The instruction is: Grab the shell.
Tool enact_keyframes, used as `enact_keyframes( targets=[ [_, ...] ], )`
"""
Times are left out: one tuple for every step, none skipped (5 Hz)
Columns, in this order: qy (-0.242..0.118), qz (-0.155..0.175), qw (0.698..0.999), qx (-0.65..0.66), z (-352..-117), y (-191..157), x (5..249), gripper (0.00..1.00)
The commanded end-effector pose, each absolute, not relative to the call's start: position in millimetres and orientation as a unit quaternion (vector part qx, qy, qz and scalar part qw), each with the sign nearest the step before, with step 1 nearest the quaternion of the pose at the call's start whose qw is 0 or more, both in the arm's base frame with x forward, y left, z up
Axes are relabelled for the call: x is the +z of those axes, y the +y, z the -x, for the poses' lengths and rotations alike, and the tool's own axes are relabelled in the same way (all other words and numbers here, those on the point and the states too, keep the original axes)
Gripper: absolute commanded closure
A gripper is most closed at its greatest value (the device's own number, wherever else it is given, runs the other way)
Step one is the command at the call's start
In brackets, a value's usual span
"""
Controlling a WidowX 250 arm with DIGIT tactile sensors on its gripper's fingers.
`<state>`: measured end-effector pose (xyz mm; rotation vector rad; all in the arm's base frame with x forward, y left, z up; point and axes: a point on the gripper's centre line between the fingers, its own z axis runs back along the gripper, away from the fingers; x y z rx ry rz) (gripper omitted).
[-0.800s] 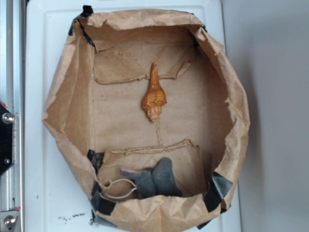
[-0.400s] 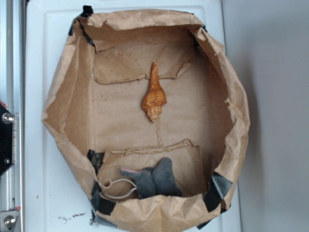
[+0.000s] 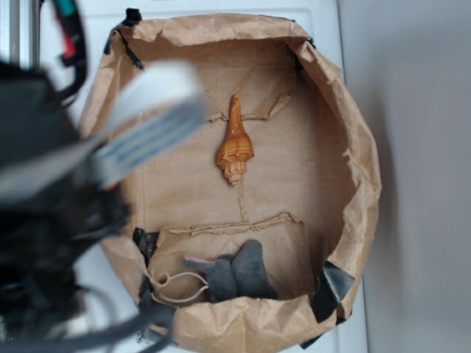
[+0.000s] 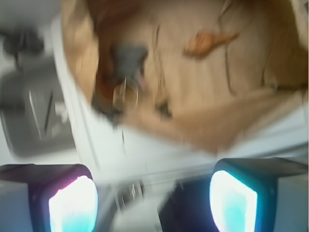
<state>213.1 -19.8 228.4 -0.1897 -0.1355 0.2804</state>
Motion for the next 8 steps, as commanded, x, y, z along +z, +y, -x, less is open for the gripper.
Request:
enact_keyframes(
  targets=[
    [-0.206, 0.060, 0.905, 0.367, -255.2, 32.2, 207.8, 0.00],
    [-0.169, 0.015, 0.881, 0.442, -238.2, 30.8, 176.0, 0.00],
    [-0.169, 0.015, 0.881, 0.442, -238.2, 30.8, 176.0, 0.00],
    [-0.169, 0.015, 0.881, 0.442, -238.2, 30.8, 176.0, 0.00],
    [-0.169, 0.015, 0.881, 0.442, -238.2, 30.8, 176.0, 0.00],
    [-0.169, 0.015, 0.881, 0.442, -238.2, 30.8, 176.0, 0.00],
    [-0.165, 0.007, 0.864, 0.476, -260.2, 32.9, 158.1, 0.00],
    [-0.223, 0.009, 0.848, 0.480, -267.4, 35.4, 138.1, 0.00]
  ],
)
